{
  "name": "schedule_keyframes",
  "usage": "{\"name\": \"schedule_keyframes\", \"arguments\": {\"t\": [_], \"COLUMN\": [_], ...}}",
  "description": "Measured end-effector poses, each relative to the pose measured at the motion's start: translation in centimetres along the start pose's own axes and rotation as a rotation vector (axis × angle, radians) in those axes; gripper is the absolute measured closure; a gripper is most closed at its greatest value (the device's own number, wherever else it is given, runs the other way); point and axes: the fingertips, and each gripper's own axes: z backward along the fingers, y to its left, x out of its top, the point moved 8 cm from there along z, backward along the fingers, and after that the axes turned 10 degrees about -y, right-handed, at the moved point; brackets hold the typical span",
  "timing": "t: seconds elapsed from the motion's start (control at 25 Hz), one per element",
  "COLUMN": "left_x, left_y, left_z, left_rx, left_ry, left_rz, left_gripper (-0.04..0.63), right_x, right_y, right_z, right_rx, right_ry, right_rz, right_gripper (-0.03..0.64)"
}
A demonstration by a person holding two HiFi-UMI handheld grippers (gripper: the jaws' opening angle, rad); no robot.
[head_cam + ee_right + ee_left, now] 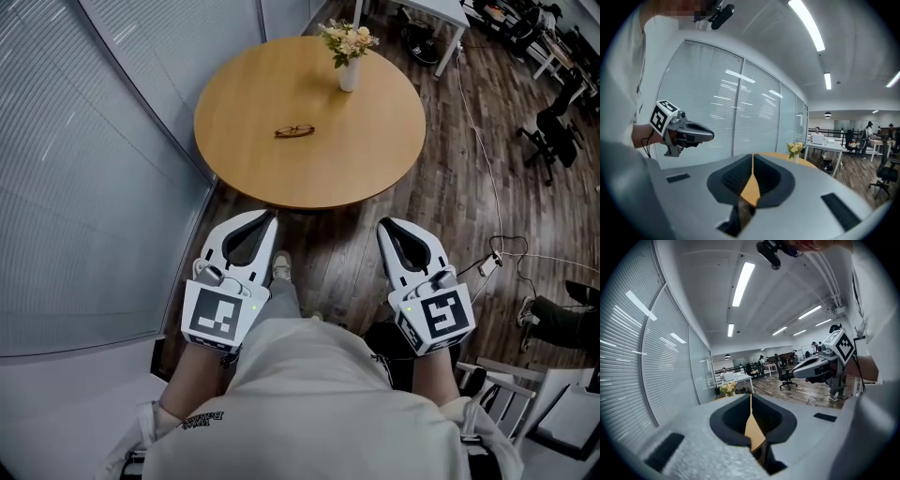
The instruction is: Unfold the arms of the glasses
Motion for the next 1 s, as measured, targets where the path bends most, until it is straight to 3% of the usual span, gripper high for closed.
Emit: {"name": "schedule_keyframes", "arguments": {"t": [0.64,1.0], "left_x": [-3.0,-3.9], "left_y": [9.4,15.9], "left_z": [-7.3,-11.5], "left_rx": [-0.012,-0.078], "left_ry": [0.034,0.057], "left_rz": [0.041,-0.017], "left_gripper": [0.566,0.566], "right_x": [-0.7,0.4], "right_y": [-3.6,-5.1], "right_z": [-11.8,-18.7], "right_rx": [-0.001,-0.033], "right_ry": [-0.012,-0.022], "right_rz": [-0.093,-0.086], "right_gripper": [0.586,0.586]}}
